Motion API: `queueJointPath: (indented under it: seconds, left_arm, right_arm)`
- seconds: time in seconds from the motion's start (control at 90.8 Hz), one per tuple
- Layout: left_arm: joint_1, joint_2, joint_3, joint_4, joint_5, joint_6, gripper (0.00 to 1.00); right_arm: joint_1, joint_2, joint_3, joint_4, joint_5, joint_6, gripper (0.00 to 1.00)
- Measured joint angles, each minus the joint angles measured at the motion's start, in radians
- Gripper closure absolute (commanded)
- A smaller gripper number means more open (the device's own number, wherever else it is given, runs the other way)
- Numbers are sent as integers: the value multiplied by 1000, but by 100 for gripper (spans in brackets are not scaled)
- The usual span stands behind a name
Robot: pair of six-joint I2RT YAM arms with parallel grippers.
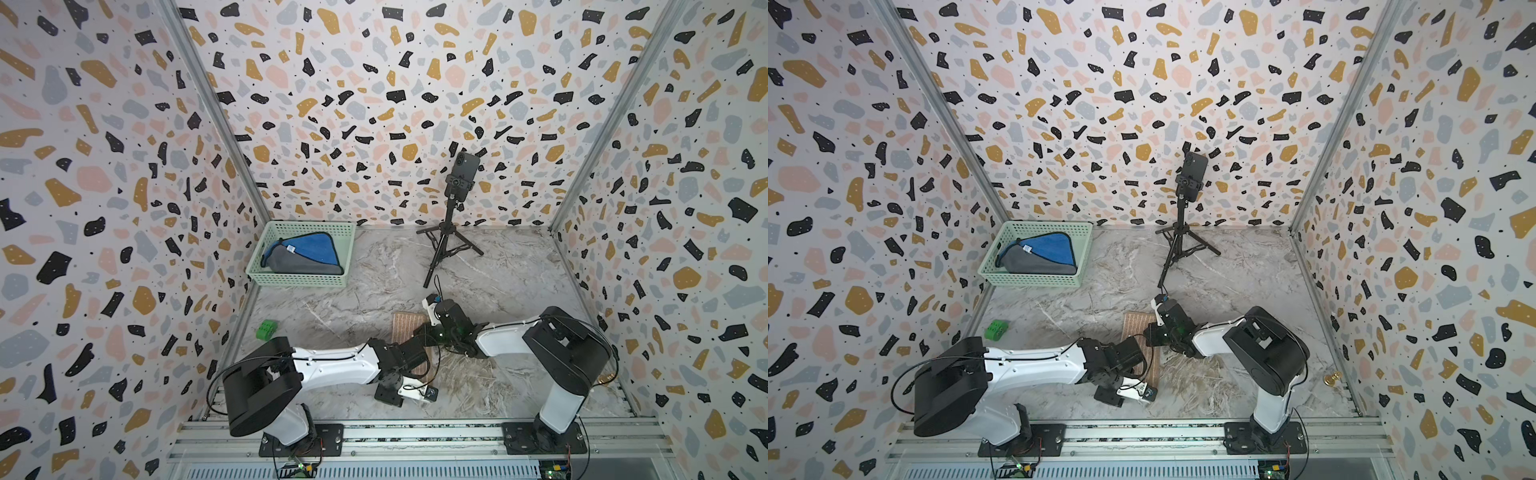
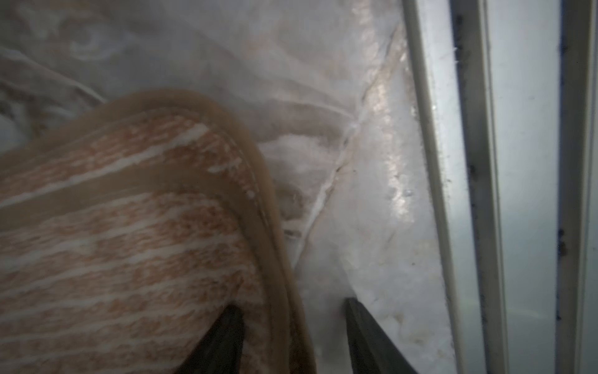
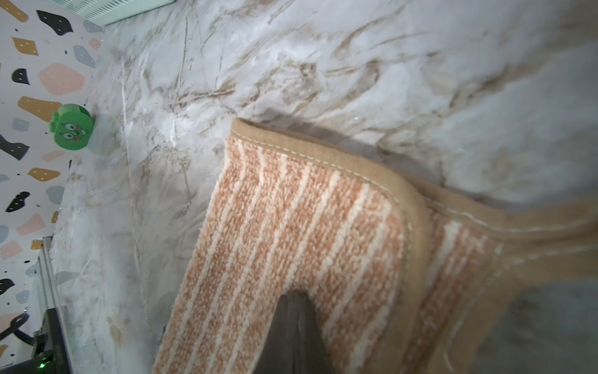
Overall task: Fold the square dishcloth
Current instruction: Fold the cleaning item at the center of the board.
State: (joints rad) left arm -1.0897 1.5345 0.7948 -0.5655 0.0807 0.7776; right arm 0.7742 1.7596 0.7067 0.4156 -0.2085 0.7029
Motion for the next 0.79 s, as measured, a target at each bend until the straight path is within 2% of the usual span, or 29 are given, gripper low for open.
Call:
queueJointPath:
  seconds: [0.044,0.077,0.231,0.506,0.672,0.793]
  left_arm:
    - [0,3,3,5,-10,5,79]
    - [0,4,3,11,-17,9,87]
    - [0,2,3,24,-43,23,98]
    - [0,-101,0,-71,-53,42,100]
    - [0,-195,0,-145,-35,47,100]
    - [0,-245,0,-192,-37,50,100]
  right_arm:
    - [-1,-16,-11,-11,5,-6,100]
    - [-1,-28,-18,-21,6,-11,100]
    - [1,-79,-33,-65,-13,-39,100]
    - [63,-98,26,-117,-73,-89,100]
    - [114,-26,114,-126,-127,-105,100]
    - [162,16,119,-154,-146,-105,100]
